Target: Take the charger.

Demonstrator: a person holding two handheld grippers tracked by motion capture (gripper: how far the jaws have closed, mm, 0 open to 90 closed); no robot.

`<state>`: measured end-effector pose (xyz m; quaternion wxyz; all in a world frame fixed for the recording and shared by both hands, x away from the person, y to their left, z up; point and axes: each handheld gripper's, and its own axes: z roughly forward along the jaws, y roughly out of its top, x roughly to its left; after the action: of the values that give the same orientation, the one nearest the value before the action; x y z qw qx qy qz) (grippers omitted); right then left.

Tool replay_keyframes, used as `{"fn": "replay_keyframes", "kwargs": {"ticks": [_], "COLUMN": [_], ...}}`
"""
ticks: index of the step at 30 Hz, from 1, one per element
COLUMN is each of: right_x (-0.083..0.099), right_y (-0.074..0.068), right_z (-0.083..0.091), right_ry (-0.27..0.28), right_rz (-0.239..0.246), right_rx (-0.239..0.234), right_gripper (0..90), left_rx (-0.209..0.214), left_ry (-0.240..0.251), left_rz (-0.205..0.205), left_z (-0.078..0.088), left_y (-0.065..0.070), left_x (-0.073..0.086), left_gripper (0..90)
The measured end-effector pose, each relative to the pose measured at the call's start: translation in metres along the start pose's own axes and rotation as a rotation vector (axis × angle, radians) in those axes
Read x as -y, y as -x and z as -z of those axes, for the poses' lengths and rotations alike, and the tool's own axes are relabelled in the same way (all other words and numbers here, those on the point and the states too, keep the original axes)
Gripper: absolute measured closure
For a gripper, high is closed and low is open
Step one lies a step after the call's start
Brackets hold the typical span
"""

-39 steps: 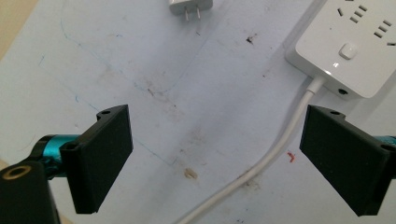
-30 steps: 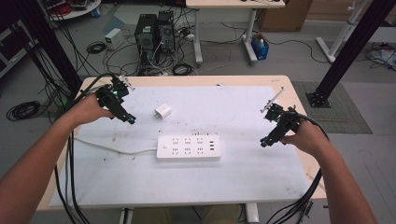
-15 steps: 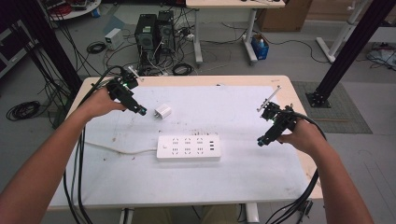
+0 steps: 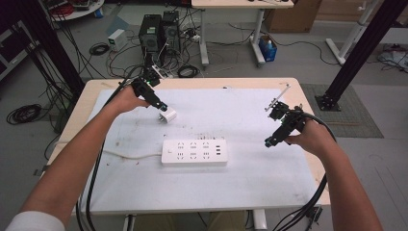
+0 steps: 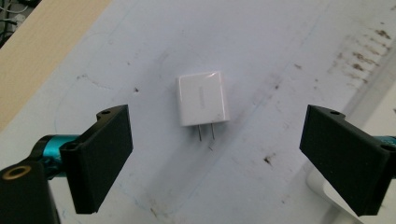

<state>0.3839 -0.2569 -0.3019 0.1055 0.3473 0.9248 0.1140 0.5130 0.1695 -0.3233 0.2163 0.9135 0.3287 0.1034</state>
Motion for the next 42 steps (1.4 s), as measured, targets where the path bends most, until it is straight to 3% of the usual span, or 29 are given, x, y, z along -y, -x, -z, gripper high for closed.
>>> {"fn": "replay_keyframes", "kwargs": {"ticks": [8,11,16,24,25,29,32,42], "right_x": [-0.001,-0.002,-0.002,-0.003,-0.003,0.0,0.001,0.002], "right_y": [0.002,0.001,0.002,0.001,0.0,0.0,0.002,0.002], "right_z": [-0.005,-0.005,-0.007,-0.009,-0.008,-0.009,-0.01,-0.013], "right_ry": [-0.014,-0.016,-0.026,-0.034,-0.037,-0.042,-0.039,-0.038], "right_rz": [0.001,-0.008,-0.017,0.002,-0.018,-0.013,-0.016,-0.027], "right_rx": [-0.003,-0.005,-0.008,-0.009,-0.012,-0.015,-0.015,-0.025], "right_gripper": [1.7,1.7,1.7,1.7,1.7,1.7,1.7,1.7], "left_rx": [-0.024,-0.027,-0.02,0.015,0.013,0.034,0.028,0.047], "left_ry": [-0.018,-0.052,-0.071,-0.118,-0.114,-0.123,-0.149,-0.146], "left_rz": [0.021,0.036,0.028,0.066,0.076,0.089,0.056,0.053], "left_z": [-0.035,-0.051,-0.071,-0.094,-0.096,-0.1,-0.102,-0.099], "left_y": [-0.012,-0.013,-0.01,-0.011,-0.011,-0.012,-0.012,-0.013], "left_x": [-0.001,0.0,-0.001,0.003,0.004,0.007,0.009,0.009], "left_gripper": [9.5,9.5,9.5,9.6,9.6,15.4,24.1,32.2]}}
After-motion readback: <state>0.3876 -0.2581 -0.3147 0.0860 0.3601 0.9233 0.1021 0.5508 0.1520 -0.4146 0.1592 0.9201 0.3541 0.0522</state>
